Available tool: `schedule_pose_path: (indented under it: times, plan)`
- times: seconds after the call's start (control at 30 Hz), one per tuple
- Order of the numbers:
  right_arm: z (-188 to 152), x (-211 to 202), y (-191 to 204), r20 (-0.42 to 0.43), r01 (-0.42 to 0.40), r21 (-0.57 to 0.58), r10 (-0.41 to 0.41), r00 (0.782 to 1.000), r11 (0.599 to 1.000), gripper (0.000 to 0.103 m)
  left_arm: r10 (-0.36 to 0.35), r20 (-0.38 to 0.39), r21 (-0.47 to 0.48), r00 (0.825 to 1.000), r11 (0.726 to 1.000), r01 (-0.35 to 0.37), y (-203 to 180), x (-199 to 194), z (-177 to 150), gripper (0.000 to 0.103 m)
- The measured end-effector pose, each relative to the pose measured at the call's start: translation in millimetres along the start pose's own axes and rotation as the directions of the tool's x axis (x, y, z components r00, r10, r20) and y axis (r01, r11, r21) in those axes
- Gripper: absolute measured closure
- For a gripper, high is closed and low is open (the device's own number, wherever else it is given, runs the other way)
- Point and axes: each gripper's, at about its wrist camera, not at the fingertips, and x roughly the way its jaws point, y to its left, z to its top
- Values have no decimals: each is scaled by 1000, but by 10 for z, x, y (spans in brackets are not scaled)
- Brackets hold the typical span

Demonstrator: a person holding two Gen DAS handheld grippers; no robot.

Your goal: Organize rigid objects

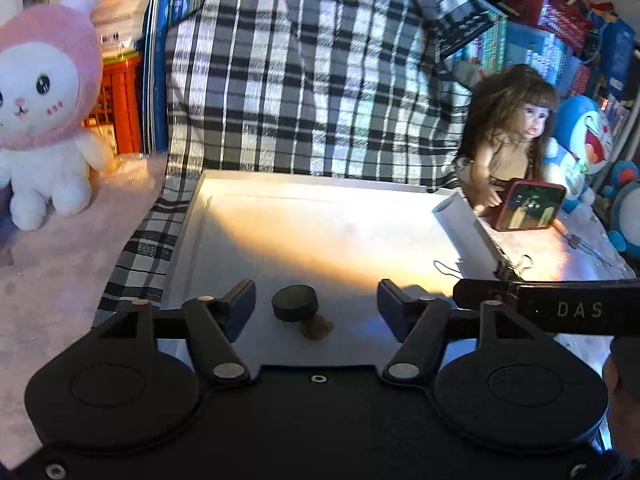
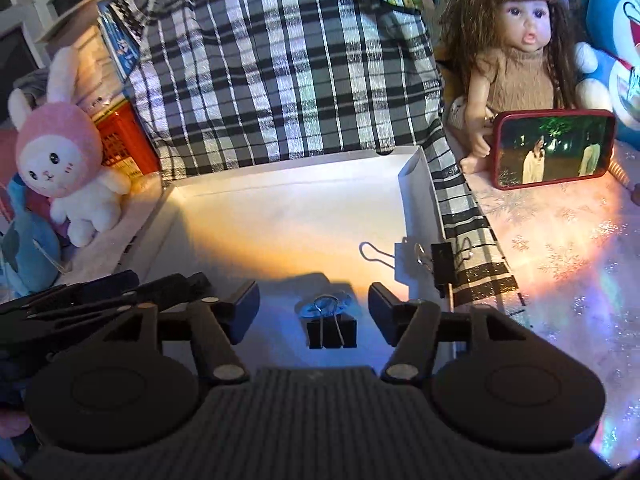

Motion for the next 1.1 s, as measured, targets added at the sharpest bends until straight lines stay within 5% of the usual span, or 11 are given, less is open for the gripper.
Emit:
schedule_pose_path:
  times: [0.43, 1.1]
  plan:
    - [-539, -506, -63, 131, -27, -80, 37, 991, 996, 15, -94, 61, -4, 994, 996, 94, -99, -538, -529, 23]
    - [-1441, -790, -179, 239, 49, -183, -4, 971, 982, 12, 0, 151, -3, 988, 1000, 1, -155, -1025, -1417, 23]
